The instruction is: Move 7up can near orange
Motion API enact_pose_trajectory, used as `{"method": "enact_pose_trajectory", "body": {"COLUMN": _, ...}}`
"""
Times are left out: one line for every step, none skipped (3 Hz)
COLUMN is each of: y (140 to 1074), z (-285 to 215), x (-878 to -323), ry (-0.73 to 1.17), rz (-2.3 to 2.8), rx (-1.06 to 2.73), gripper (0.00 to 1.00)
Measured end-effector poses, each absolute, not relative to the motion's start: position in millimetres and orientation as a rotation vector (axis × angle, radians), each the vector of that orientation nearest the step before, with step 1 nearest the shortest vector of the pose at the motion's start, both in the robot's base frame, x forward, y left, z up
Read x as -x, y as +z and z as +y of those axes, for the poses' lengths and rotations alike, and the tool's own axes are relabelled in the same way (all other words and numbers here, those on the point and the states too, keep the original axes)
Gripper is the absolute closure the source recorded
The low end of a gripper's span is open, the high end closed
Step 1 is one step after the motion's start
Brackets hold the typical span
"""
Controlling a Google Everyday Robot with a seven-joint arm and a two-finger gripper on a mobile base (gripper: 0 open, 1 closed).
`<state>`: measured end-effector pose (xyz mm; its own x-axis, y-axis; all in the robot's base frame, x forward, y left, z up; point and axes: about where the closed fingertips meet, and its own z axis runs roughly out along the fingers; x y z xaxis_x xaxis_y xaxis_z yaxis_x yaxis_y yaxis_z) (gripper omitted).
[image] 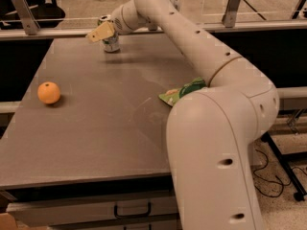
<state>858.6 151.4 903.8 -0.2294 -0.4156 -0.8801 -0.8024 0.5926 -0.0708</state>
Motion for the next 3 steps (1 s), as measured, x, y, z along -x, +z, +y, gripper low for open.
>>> {"method": "enact_pose_trajectory", "body": {"y": 896.3, "z": 160.3, "x": -869.9, "ry": 0.53, "rz": 1.856, "rx": 0.957, "gripper": 0.17}}
{"method": "enact_pose_trajectory", "body": {"y": 896.3, "z": 162.1, "x": -870.4, "ry": 0.543, "rz": 1.844, "rx": 0.952, "gripper": 0.41}}
{"method": "enact_pose_trajectory", "body": {"y": 909.0, "z": 156.2, "x": -857.3, "ry": 0.551, "rz": 1.8, "rx": 0.972, "gripper": 0.64}}
